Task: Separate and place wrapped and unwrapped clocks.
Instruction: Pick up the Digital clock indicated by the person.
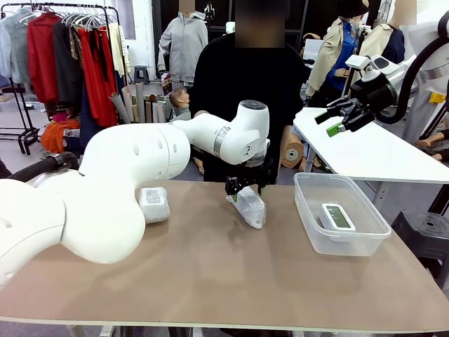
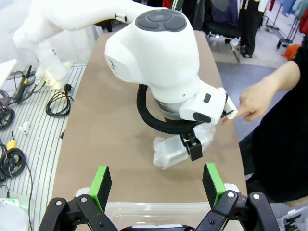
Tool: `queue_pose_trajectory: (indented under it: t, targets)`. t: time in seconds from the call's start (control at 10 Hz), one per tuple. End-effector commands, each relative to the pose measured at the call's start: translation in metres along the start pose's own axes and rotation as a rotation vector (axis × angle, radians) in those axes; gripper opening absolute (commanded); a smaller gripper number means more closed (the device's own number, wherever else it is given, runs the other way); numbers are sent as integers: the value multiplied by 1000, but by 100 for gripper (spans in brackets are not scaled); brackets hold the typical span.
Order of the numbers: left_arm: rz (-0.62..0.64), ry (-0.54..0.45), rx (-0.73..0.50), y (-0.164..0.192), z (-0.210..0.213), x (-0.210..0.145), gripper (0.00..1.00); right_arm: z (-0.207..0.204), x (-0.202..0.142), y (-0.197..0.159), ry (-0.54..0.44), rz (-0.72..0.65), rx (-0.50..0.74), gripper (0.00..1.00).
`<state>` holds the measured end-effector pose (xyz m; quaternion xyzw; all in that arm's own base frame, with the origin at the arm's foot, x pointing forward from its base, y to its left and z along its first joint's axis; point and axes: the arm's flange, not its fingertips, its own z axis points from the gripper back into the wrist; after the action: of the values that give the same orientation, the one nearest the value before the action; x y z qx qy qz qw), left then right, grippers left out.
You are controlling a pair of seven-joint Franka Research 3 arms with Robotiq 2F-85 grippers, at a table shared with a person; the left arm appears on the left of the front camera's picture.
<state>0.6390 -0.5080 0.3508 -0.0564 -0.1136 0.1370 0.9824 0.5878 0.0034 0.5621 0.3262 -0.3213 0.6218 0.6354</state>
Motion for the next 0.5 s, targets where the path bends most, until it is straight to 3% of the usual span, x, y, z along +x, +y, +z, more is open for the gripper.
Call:
queue_pose_trajectory:
  t: [0.0, 0.4]
  targets:
    - [40, 29, 3, -14, -6, 13, 100, -1, 1, 0, -9, 1, 0, 100]
    - [-5, 58, -37, -12, -20, 12, 100, -1, 1, 0, -9, 1, 0, 100]
